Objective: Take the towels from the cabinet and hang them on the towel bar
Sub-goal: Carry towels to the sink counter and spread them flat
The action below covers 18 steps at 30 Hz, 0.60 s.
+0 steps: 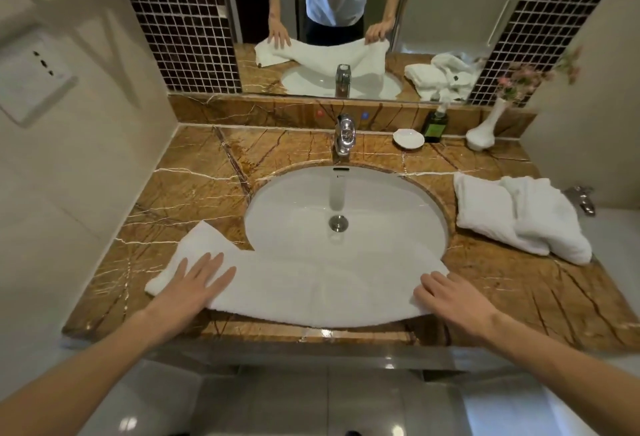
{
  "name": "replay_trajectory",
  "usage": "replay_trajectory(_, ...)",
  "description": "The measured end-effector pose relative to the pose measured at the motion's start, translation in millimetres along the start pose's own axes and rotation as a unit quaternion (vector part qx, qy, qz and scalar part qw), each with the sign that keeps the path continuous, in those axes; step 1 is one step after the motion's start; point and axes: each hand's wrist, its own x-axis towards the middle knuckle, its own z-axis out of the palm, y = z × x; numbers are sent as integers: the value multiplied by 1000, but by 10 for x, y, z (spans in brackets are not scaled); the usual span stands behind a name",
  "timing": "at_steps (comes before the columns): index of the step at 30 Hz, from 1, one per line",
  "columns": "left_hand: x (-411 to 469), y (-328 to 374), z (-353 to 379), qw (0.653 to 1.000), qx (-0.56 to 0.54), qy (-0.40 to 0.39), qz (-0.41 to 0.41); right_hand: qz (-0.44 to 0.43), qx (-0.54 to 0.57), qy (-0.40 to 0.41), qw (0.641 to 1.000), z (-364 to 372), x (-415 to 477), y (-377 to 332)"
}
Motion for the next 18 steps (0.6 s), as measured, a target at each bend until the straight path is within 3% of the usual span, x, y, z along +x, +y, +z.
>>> replay_trajectory(4, -50, -15, 192, 999, -29, -24, -15, 58, 20, -24, 998, -27, -34, -37)
replay_trajectory(7, -44, 19, 223, 997, -30, -44, -55, 171, 22, -31, 985, -7, -77, 0)
replay_trajectory(11, -55, 64, 245, 992, -58, -83, -78, 328, 76, -25, 941, 29, -180, 85)
replay_trajectory(13, -53, 49, 268, 991, -65, -91, -77, 320, 58, -38, 945, 42, -213, 120)
replay_trajectory(18, -29, -53, 295, 990, -72, -98, -78, 186, -42, -74, 979, -119, -247, 318)
